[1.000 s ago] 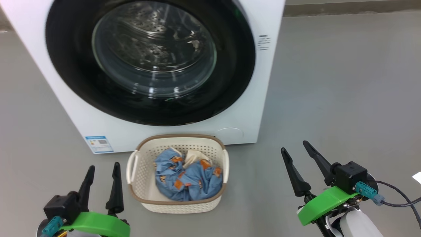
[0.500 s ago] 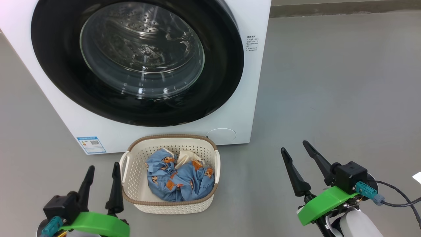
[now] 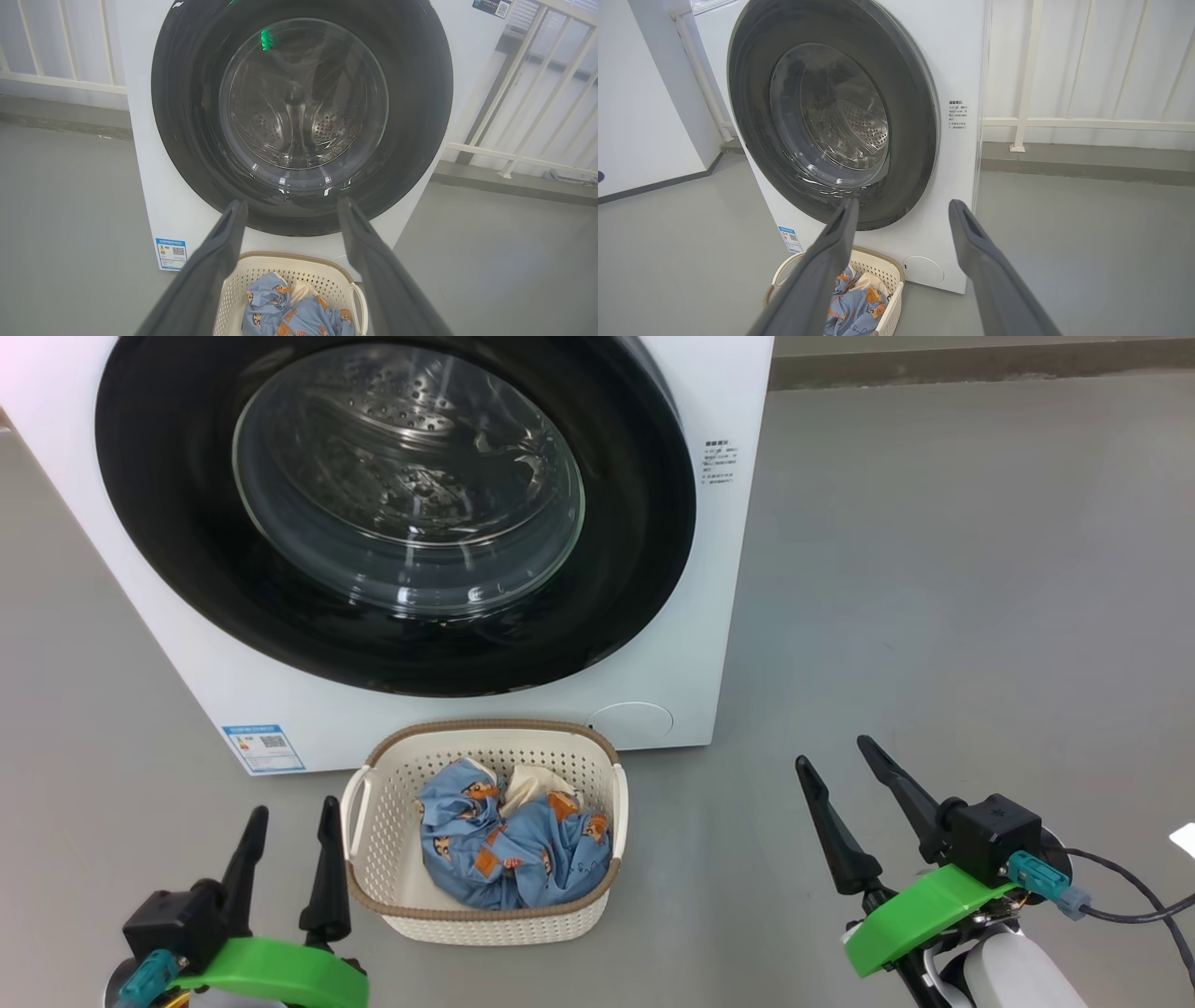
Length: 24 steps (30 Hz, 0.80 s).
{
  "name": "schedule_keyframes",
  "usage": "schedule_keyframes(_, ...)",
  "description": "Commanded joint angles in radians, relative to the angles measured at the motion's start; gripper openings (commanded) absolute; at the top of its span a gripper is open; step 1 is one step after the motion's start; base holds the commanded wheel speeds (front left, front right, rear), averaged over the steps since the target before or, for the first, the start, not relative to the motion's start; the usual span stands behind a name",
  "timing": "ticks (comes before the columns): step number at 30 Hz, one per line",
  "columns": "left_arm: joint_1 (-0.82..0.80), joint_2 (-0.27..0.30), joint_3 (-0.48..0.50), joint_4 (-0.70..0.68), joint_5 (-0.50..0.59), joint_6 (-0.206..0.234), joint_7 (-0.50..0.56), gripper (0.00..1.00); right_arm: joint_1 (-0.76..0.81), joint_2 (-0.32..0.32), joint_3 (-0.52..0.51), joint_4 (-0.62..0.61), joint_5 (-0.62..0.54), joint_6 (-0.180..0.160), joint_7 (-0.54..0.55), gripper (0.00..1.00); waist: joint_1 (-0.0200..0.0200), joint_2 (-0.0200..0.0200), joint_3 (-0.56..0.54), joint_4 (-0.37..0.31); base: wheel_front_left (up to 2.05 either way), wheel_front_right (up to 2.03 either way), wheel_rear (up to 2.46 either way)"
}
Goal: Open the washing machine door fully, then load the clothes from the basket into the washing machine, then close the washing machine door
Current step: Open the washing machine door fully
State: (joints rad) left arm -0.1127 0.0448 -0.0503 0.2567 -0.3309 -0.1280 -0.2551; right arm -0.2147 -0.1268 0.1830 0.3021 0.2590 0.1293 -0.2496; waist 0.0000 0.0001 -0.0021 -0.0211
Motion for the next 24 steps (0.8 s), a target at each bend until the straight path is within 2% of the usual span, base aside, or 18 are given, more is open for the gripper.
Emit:
schedule_keyframes(1,-0.046,0.011,0.034,-0.02,0.004,-0.001,-0.007,1.0,-0.032,-0.004,0.026,-0.023,0.014,0.001,-0.012,1.0,0.0,-0.0001,-0.001,0.001,0.0,0.0,0.0)
schedule_keyframes(24,-0.054,0.007,0.054,-0.012,-0.037,0.003,-0.007,1.0,-0.075,-0.001,0.0,0.001,0.036,0.001,-0.012,1.0,0.0,-0.0001,0.025,0.014,0.0,0.0,0.0)
